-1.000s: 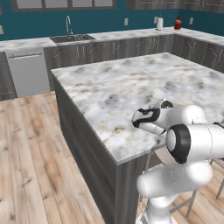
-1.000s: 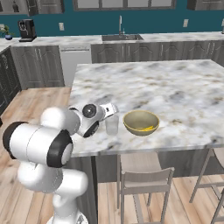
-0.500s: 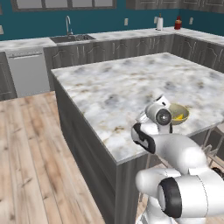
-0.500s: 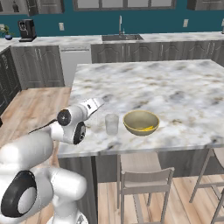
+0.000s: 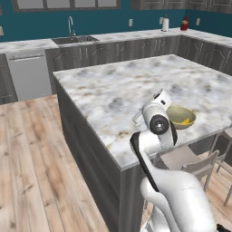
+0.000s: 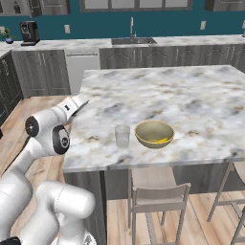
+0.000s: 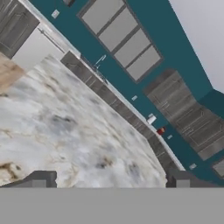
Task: There is a bowl on the dining counter. Grab a lemon wedge from the fridge and place it in the bowl. Then get the liquor bottle and glass cup from the cabinet and place them next to the bowl.
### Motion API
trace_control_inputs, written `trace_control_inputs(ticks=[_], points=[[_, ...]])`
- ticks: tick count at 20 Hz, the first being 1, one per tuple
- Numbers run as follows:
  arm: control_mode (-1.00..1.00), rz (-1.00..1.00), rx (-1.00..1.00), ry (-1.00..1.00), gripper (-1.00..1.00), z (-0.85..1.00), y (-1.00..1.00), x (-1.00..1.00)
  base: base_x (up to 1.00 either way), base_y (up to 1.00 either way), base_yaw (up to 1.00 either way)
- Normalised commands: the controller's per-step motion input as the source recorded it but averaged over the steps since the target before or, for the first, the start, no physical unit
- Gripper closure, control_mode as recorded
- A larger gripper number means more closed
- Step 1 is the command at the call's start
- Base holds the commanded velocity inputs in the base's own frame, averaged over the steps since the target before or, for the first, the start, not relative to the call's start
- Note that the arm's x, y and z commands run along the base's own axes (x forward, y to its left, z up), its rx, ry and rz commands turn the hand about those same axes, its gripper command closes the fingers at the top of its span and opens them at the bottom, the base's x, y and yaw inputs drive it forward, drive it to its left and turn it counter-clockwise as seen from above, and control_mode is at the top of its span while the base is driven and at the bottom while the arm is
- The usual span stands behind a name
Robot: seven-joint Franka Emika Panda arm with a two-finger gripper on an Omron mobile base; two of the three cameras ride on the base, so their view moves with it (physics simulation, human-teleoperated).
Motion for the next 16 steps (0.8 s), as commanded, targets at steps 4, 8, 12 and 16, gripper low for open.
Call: trace_control_inputs(ticks=[4,8,12,16], points=[[-1.0,0.0,-0.01,0.04,-1.0,1.0,0.43,-0.76,0.0,0.0,0.0],[-1.0,0.0,0.0,0.18,-1.0,1.0,0.36,-0.79,0.0,0.0,0.0],[-1.0,0.01,0.0,0.28,-1.0,1.0,0.26,-0.84,0.0,0.0,0.0],[-1.0,0.06,0.0,0.35,-1.0,0.88,0.13,-0.85,0.0,0.0,0.0]])
